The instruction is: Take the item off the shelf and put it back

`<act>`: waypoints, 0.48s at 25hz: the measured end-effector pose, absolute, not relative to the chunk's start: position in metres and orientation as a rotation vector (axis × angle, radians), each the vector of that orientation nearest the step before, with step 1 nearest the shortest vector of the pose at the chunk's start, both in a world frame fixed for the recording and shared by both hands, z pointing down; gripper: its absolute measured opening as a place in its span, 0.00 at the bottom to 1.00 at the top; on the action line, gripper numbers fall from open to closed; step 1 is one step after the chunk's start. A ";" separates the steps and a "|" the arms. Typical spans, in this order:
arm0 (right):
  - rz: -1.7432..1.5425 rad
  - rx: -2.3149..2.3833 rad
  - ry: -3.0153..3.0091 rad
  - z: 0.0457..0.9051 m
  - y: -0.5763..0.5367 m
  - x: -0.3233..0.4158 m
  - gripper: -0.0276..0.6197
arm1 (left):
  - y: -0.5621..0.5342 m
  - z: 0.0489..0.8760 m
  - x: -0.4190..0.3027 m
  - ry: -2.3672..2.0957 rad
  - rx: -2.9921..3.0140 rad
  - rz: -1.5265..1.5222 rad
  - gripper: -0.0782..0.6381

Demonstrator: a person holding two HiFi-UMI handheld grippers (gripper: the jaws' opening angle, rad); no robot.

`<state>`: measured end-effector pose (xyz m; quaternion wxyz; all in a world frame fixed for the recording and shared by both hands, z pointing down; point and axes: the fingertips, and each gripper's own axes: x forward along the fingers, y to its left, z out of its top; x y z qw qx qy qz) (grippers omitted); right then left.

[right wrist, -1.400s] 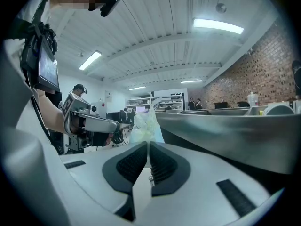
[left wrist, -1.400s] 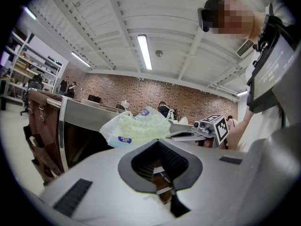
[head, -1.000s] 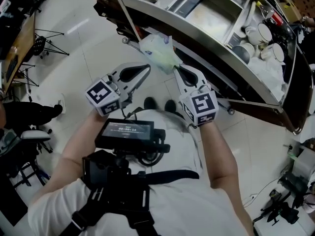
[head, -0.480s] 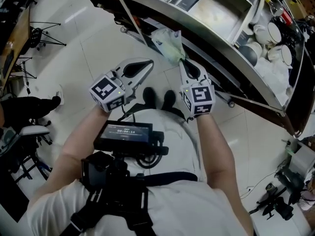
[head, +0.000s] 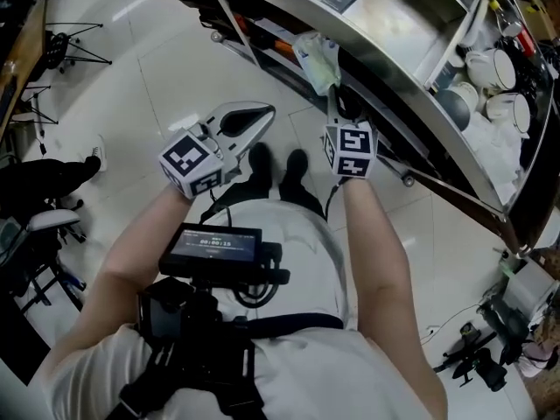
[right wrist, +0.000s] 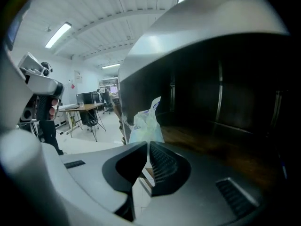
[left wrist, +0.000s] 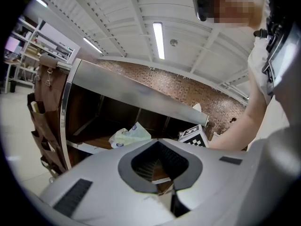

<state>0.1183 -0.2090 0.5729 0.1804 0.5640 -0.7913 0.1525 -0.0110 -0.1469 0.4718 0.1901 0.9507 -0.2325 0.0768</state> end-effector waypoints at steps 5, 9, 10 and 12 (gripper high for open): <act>0.407 1.644 -2.131 0.593 -0.228 0.135 0.08 | -0.145 0.477 -0.011 -0.660 2.658 0.218 0.11; 0.407 1.697 -2.060 0.605 -0.244 0.147 0.08 | -0.142 0.484 -0.015 -0.659 2.640 0.259 0.11; 0.402 1.710 -2.048 0.607 -0.248 0.149 0.08 | -0.142 0.485 -0.016 -0.661 2.638 0.263 0.11; 0.398 1.735 -2.021 0.612 -0.254 0.153 0.08 | -0.141 0.487 -0.019 -0.668 2.635 0.265 0.11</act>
